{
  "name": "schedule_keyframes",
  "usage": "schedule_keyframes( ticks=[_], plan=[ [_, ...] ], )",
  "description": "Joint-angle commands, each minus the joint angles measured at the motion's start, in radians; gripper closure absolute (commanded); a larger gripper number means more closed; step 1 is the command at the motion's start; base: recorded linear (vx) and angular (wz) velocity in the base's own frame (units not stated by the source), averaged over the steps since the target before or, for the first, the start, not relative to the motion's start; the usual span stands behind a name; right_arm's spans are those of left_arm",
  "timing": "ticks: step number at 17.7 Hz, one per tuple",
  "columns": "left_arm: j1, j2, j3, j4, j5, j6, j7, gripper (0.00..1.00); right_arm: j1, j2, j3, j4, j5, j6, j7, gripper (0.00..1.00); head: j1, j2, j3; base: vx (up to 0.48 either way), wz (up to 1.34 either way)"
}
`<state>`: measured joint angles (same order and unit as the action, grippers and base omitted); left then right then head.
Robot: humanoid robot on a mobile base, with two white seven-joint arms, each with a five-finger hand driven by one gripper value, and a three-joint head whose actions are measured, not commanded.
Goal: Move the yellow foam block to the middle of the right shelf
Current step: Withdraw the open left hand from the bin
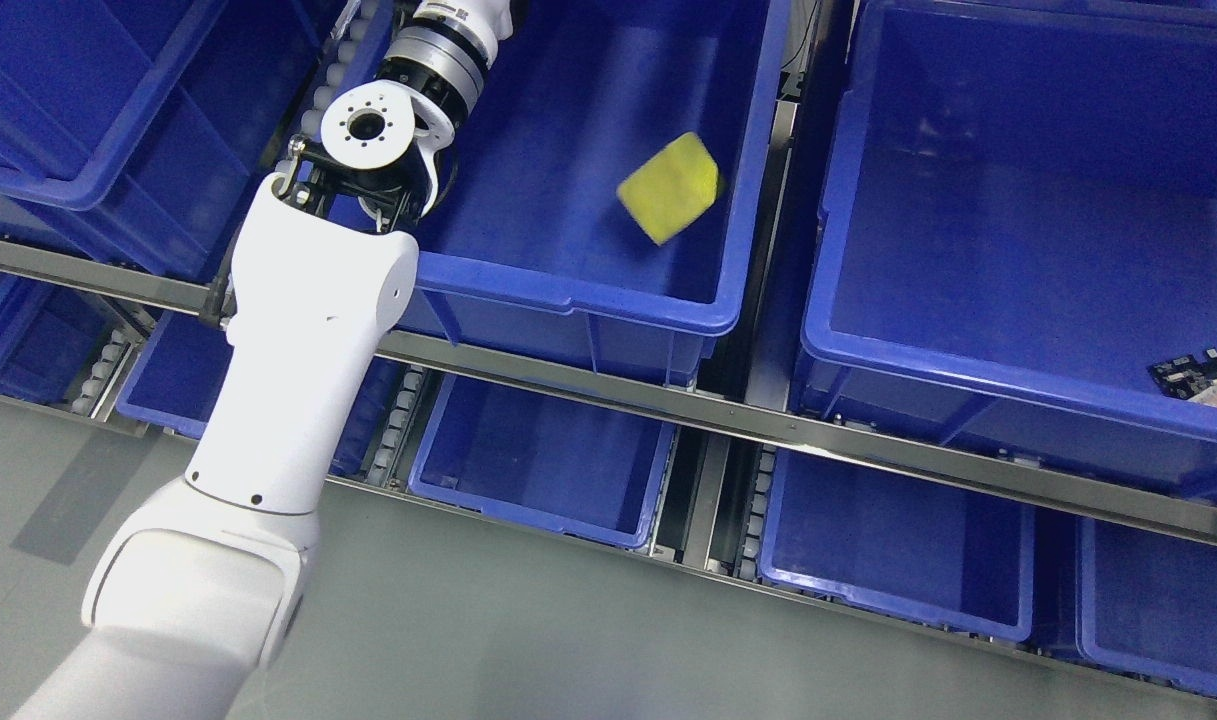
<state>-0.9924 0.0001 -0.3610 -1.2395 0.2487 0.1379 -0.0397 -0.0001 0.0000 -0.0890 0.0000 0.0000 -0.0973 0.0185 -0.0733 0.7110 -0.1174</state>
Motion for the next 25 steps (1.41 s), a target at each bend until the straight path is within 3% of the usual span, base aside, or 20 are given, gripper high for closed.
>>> schedule_keyframes(
  ticks=[1, 4, 12, 15, 19, 25],
  plan=[
    [0.113, 0.017, -0.029, -0.153, 0.003, -0.095, -0.008, 0.0, -0.003, -0.017, 0.0, -0.017, 0.0, 0.001, 0.0, 0.0, 0.0, 0.0, 0.0, 0.0, 0.0],
    [0.201, 0.017, -0.004, -0.296, 0.001, -0.098, -0.006, 0.0, -0.001, -0.017, 0.0, -0.017, 0.0, 0.001, 0.0, 0.0, 0.0, 0.0, 0.0, 0.0, 0.0],
    [0.382, 0.017, 0.096, -0.483, -0.002, -0.147, -0.022, 0.0, -0.001, -0.017, 0.0, -0.017, 0.0, 0.001, 0.0, 0.0, 0.0, 0.0, 0.0, 0.0, 0.0],
    [0.4, 0.017, 0.119, -0.483, -0.003, -0.133, -0.023, 0.0, -0.001, -0.017, 0.0, -0.017, 0.0, 0.001, 0.0, 0.0, 0.0, 0.0, 0.0, 0.0, 0.0],
    [0.406, 0.017, 0.163, -0.482, -0.005, 0.035, -0.022, 0.0, -0.001, -0.017, 0.0, -0.017, 0.0, 0.001, 0.0, 0.0, 0.0, 0.0, 0.0, 0.0, 0.0],
    [0.429, 0.017, 0.165, -0.482, -0.005, 0.035, -0.026, 0.0, -0.001, -0.017, 0.0, -0.017, 0.0, 0.001, 0.0, 0.0, 0.0, 0.0, 0.0, 0.0, 0.0]
  ],
)
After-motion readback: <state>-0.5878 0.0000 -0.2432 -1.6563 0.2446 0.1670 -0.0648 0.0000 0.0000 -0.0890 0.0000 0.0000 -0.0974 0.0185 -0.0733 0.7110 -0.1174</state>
